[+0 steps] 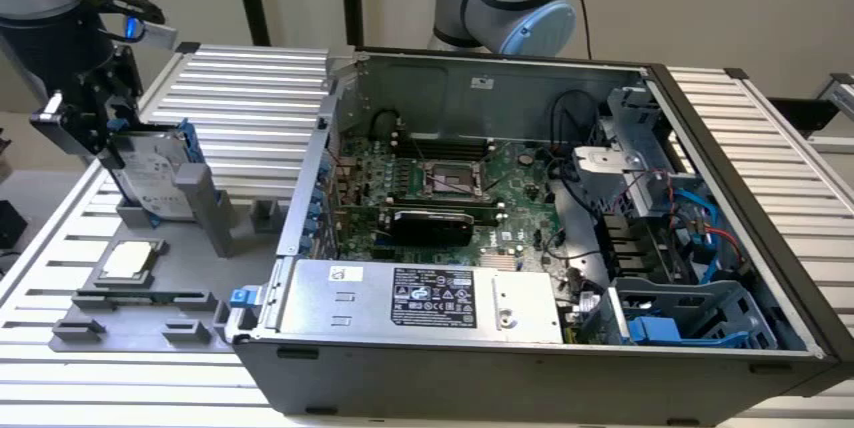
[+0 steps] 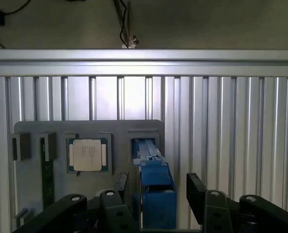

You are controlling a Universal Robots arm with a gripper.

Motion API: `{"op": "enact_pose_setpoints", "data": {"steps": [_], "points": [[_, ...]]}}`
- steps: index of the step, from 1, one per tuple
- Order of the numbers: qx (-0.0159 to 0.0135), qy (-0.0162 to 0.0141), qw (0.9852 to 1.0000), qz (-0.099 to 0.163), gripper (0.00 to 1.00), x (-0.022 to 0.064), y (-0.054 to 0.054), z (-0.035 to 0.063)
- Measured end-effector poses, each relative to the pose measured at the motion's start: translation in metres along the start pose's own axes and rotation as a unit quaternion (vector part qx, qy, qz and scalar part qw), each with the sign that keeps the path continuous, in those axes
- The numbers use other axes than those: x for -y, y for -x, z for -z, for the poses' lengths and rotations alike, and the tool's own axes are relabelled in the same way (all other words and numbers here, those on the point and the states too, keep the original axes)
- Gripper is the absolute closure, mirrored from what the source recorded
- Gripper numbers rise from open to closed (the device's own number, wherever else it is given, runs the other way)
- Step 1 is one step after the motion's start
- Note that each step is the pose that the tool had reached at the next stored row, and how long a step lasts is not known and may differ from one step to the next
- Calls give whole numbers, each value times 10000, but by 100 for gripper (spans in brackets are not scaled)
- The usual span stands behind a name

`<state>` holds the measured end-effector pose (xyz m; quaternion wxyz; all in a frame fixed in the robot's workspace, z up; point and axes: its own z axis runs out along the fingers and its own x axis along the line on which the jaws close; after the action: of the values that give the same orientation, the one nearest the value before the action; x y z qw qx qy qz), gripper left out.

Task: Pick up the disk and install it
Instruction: 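Pick up the disk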

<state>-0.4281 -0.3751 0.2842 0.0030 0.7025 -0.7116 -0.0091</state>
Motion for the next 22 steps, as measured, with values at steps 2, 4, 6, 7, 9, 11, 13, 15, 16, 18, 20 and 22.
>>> {"op": "enact_pose_setpoints", "data": {"steps": [2, 4, 6, 7, 9, 11, 13, 15, 16, 18, 20, 22], "points": [[0, 0, 10000, 0, 0, 0, 0, -3], [1, -1, 10000, 0, 100, 0, 0, -4], [1, -2, 10000, 0, 100, 1, 0, -5], [1, -2, 10000, 0, 100, 2, 0, -6], [1, -1, 10000, 0, 100, 6, 0, -5], [1, -1, 10000, 0, 100, 8, 0, -4], [0, -1, 10000, 0, 100, 9, 0, -4], [1, -1, 10000, 0, 100, 9, 0, -4], [0, -1, 10000, 0, 100, 9, 0, -4], [1, 0, 10000, -2, 100, 10, -1, -3], [1, -1, 10000, -5, 100, 10, -6, -3], [1, -1, 10000, -10, 100, 10, -14, -4]]}}
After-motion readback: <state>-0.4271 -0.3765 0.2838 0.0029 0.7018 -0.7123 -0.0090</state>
